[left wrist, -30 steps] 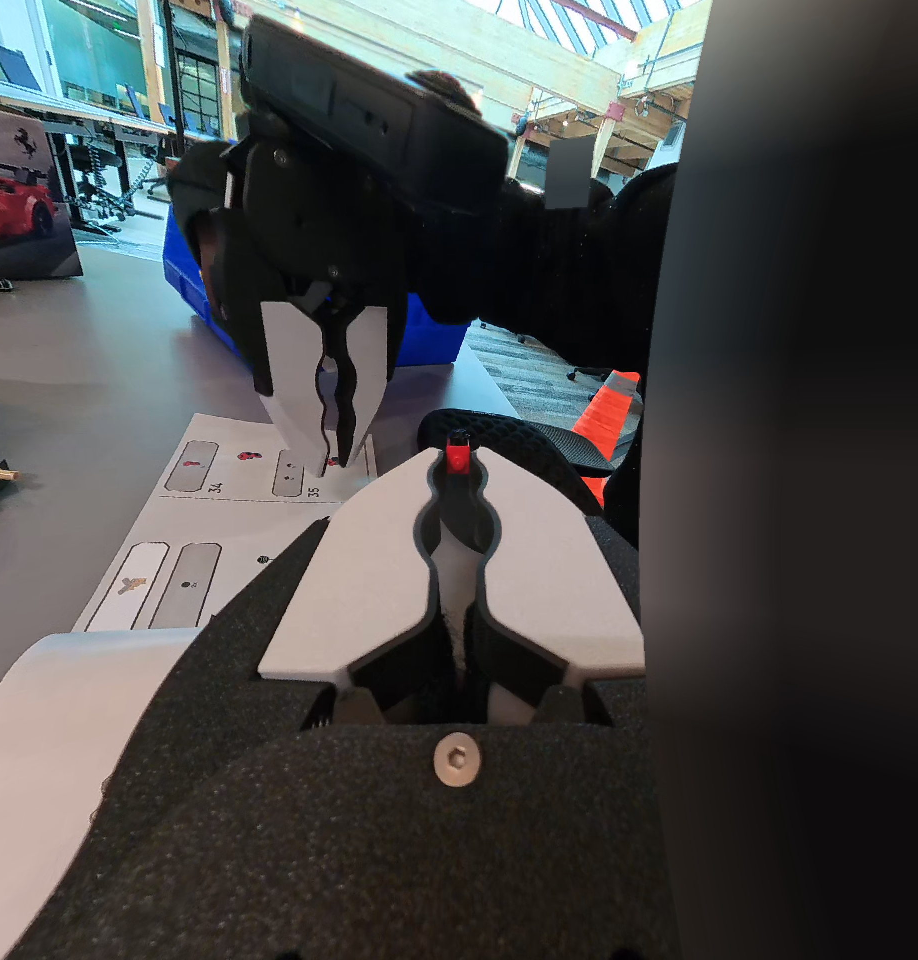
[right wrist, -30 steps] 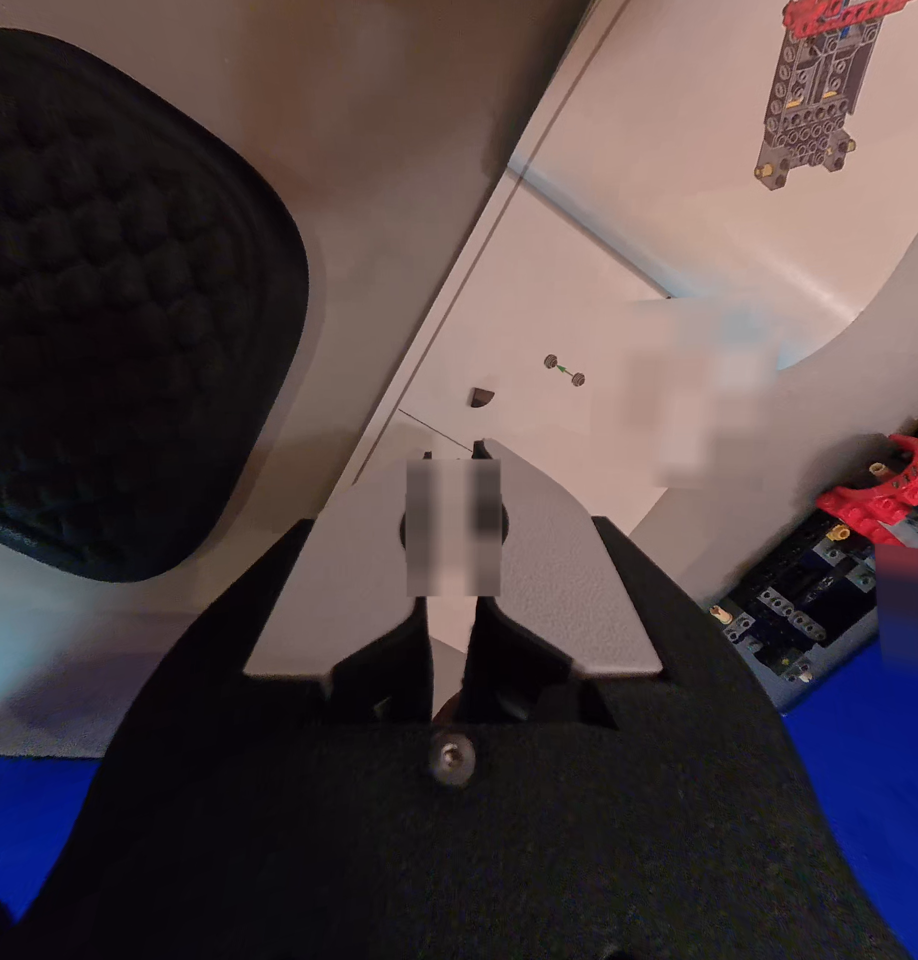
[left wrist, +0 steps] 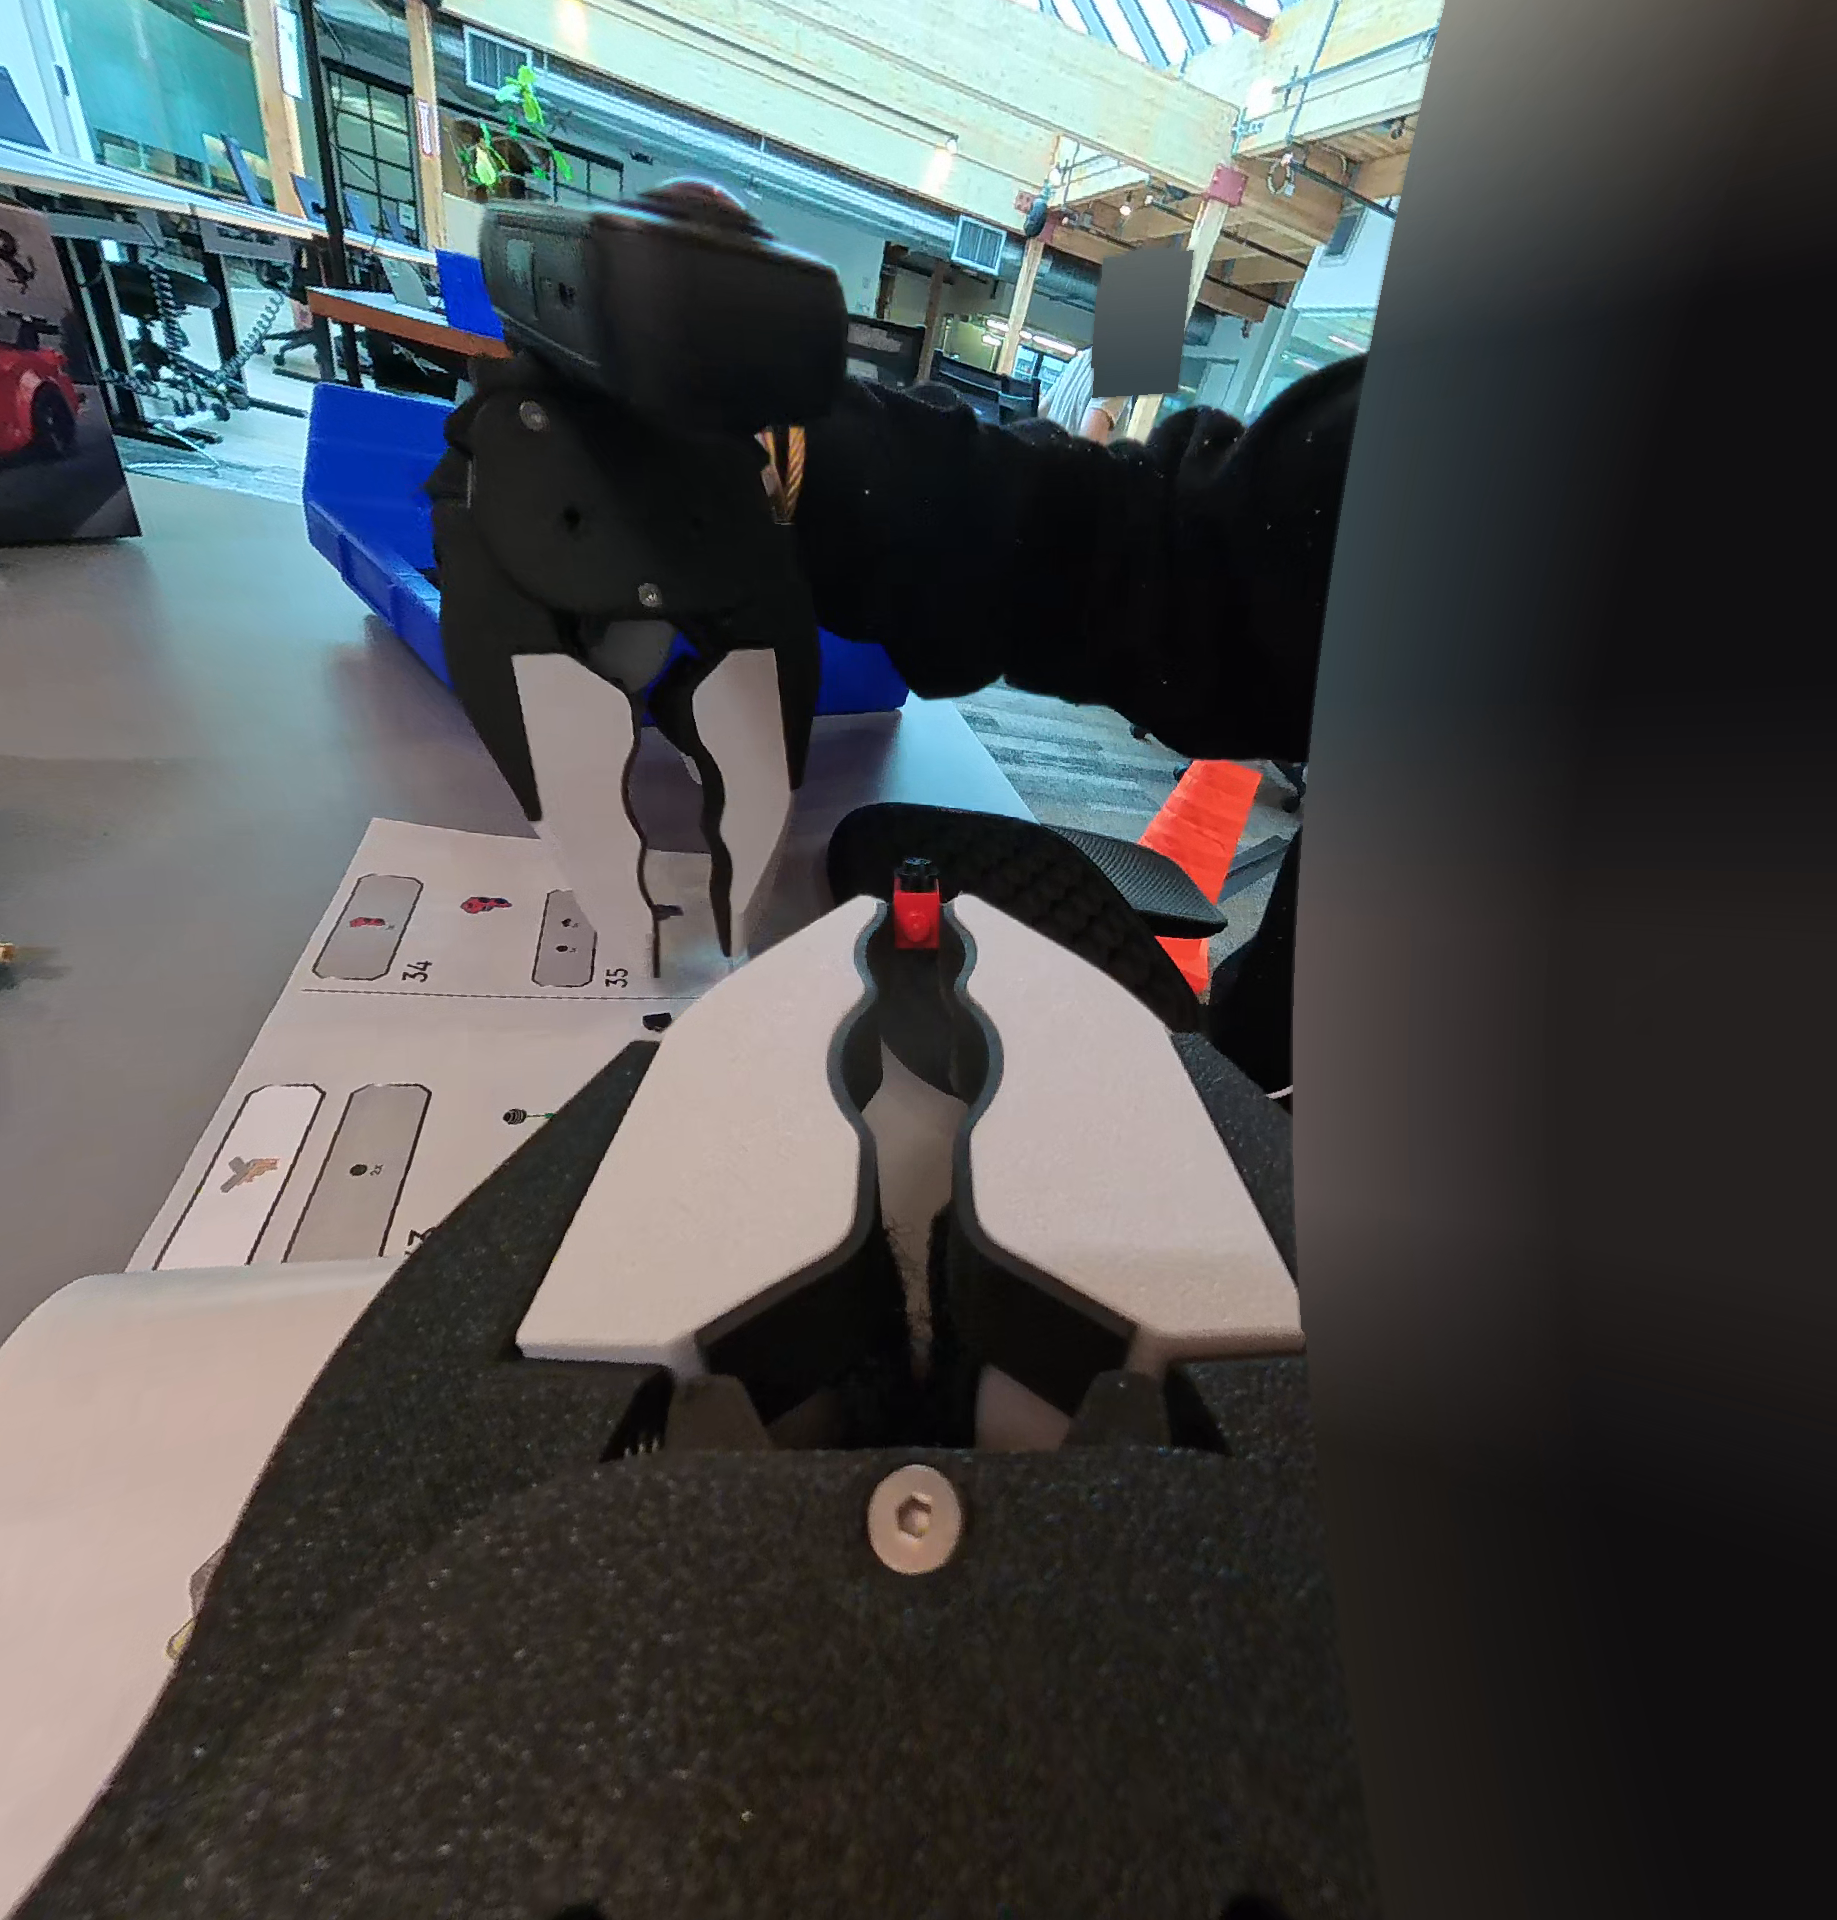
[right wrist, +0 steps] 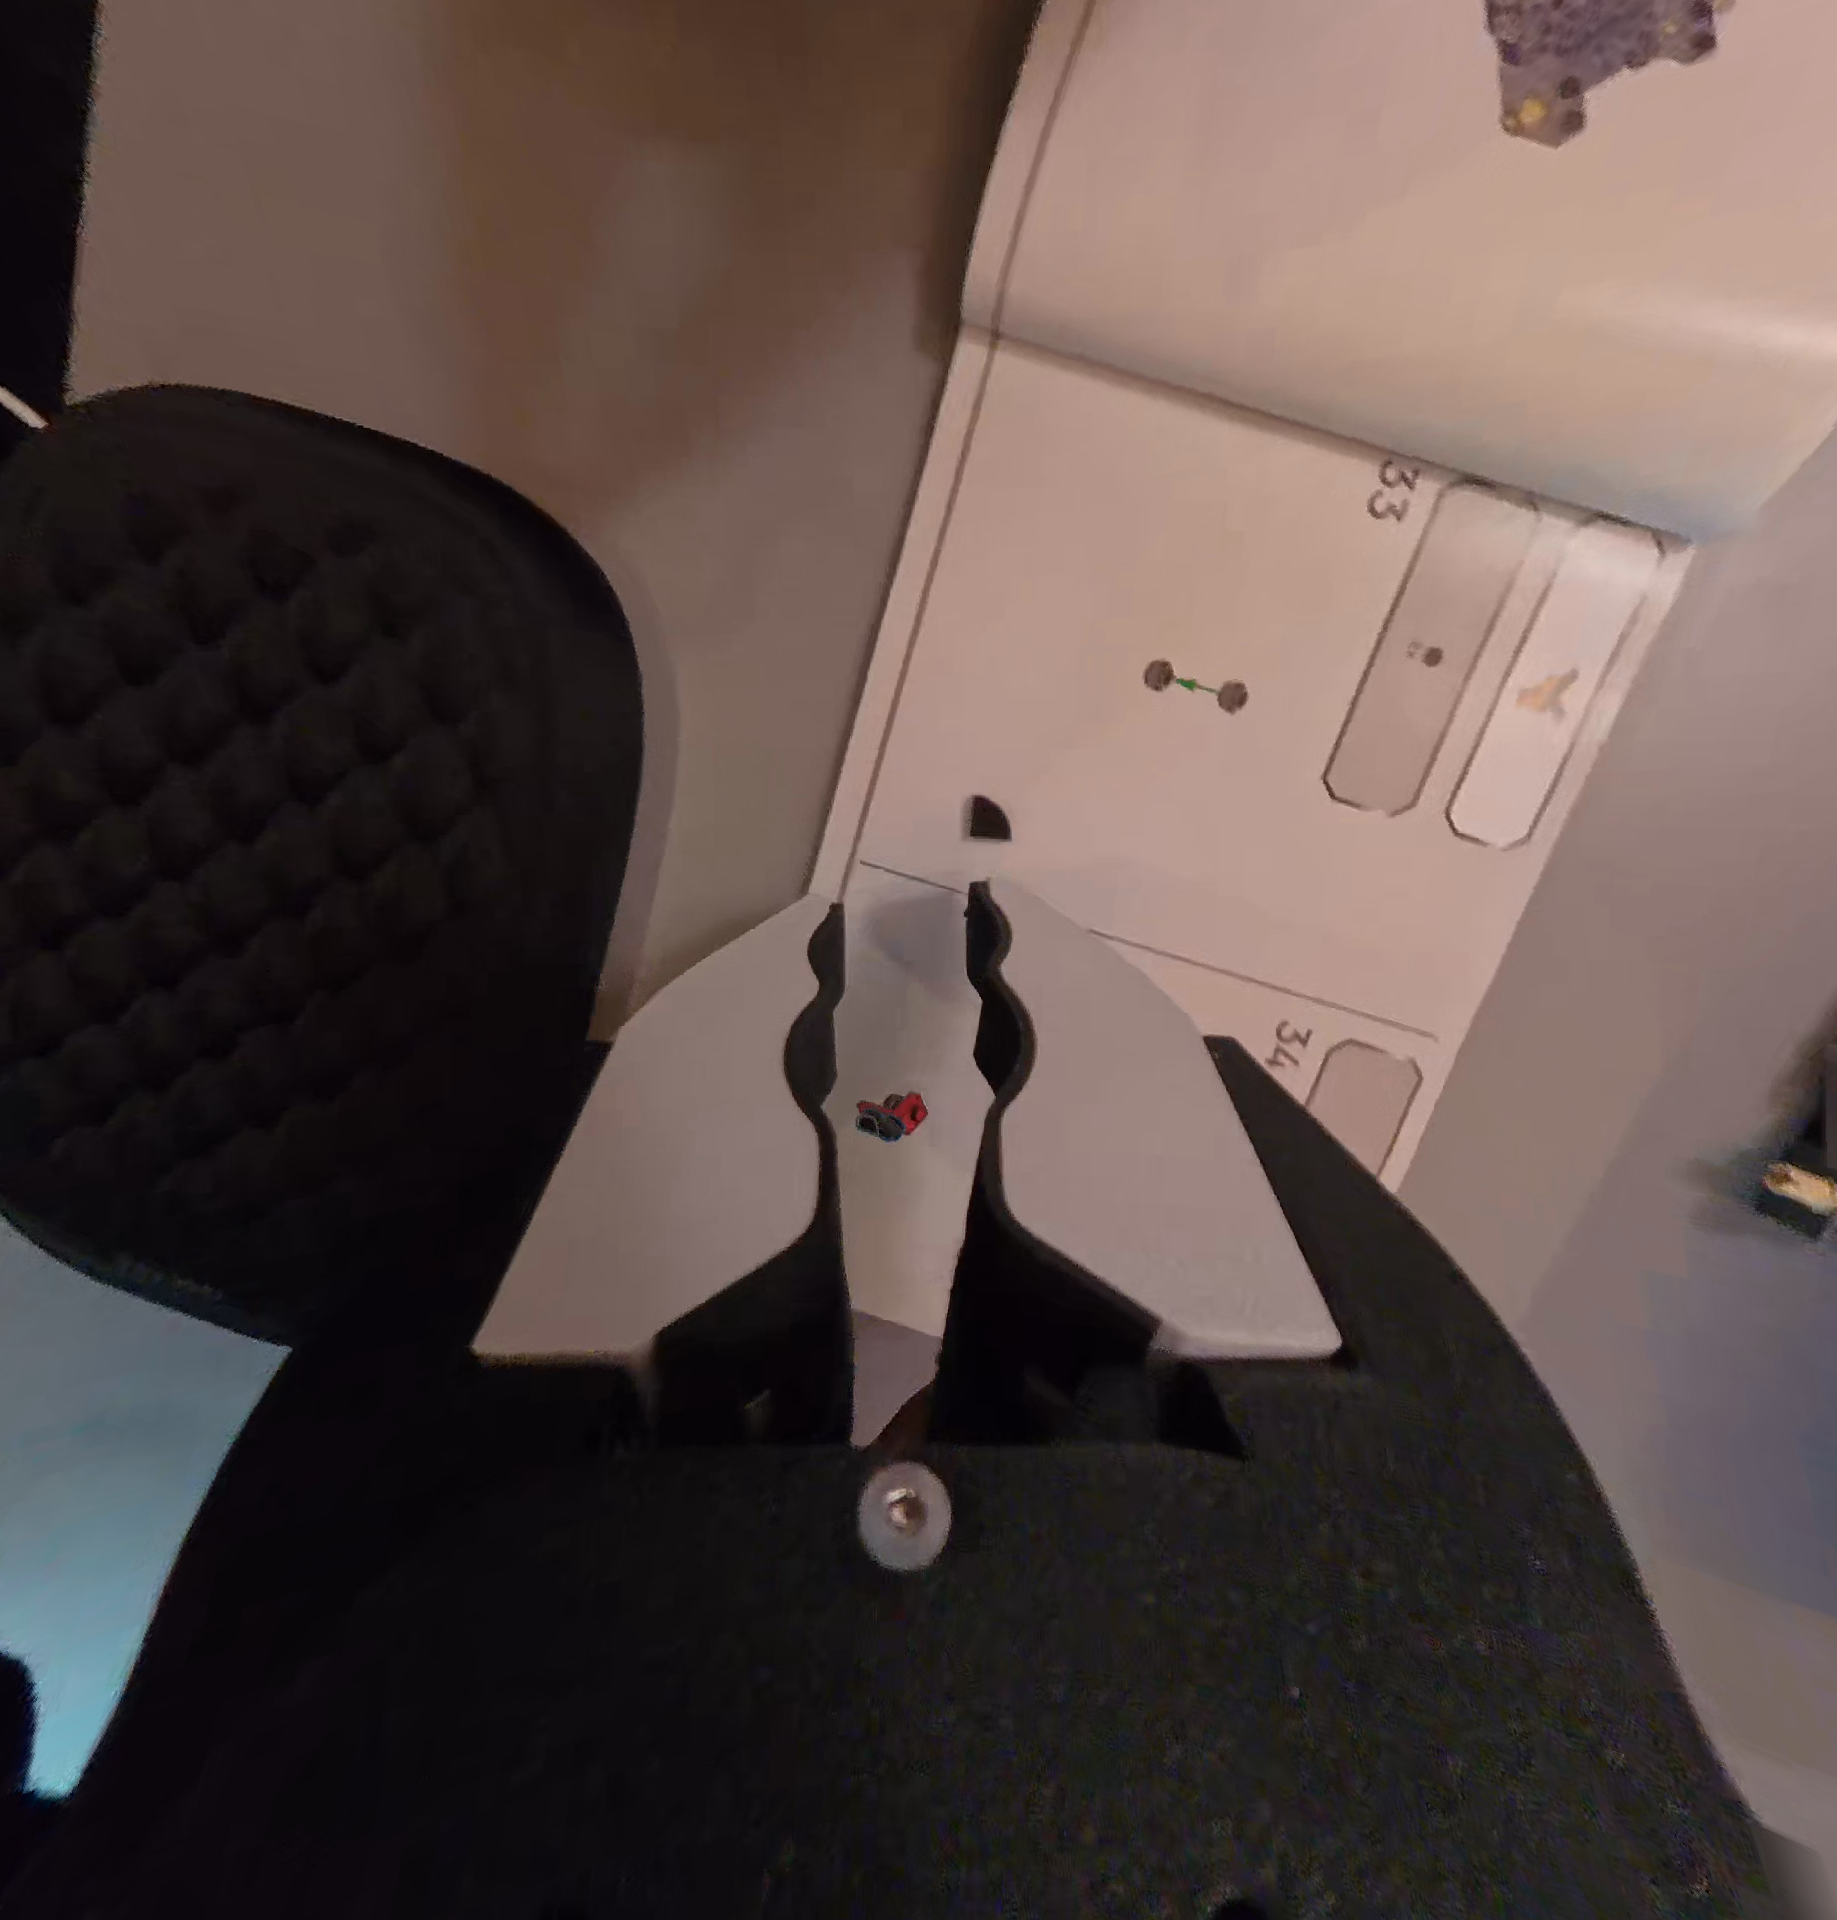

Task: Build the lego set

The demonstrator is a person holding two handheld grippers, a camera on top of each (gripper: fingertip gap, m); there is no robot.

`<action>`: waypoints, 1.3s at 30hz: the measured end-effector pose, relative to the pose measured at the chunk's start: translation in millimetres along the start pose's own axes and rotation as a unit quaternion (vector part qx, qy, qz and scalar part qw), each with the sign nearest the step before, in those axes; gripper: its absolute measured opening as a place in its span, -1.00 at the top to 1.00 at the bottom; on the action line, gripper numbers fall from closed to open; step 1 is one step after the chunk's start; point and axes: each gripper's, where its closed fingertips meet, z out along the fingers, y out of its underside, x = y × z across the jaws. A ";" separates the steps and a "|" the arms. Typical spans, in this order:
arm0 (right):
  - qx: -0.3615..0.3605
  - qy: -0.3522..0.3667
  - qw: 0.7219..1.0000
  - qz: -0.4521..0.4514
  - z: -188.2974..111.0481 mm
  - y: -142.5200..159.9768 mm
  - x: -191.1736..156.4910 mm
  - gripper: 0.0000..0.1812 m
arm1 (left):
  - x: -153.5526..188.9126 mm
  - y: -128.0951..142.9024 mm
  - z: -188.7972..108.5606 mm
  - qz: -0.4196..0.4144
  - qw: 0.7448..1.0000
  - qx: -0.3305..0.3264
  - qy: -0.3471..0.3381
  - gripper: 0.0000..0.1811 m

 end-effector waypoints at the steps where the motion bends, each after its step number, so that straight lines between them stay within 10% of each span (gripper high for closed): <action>1: -0.001 0.012 1.000 0.001 0.0 2.2 2.0 0.78 | 0.0 0.1 -0.1 0.001 1.000 0.000 -0.001 0.92; 13: 0.030 0.035 0.995 0.084 -0.5 0.8 0.3 0.80 | -1.6 0.4 -0.7 -0.002 1.000 0.002 -0.004 0.92; 23: 0.012 0.204 0.951 0.230 -86.3 30.6 19.8 0.78 | -2.4 0.8 0.0 0.001 1.000 0.000 -0.008 0.92; 39: 0.081 0.183 0.905 0.376 0.5 -5.3 11.6 0.73 | -9.3 7.9 1.3 0.001 0.999 -0.020 -0.032 0.92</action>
